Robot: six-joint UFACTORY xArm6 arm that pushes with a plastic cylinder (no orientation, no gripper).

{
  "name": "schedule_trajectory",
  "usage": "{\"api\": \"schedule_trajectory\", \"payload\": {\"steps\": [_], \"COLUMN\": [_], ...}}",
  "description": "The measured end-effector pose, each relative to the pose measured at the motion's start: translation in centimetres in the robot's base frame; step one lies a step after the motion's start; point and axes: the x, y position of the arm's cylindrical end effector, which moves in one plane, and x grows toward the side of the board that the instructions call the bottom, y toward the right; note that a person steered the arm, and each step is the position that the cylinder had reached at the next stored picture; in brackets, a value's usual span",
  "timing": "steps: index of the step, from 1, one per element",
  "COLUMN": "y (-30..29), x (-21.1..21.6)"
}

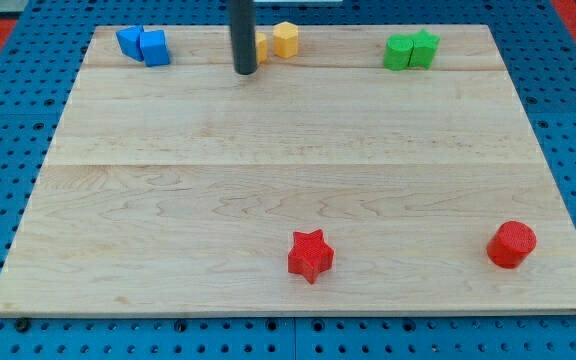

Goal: Move your arm closer to the red star

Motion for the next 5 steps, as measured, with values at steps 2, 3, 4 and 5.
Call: {"api": "schedule_trajectory", "payload": {"steps": [2,3,4,5], "y": [-0.1,2.3,1.3,0.0], "x": [-2.6,-2.7,-2.7,-0.3]}}
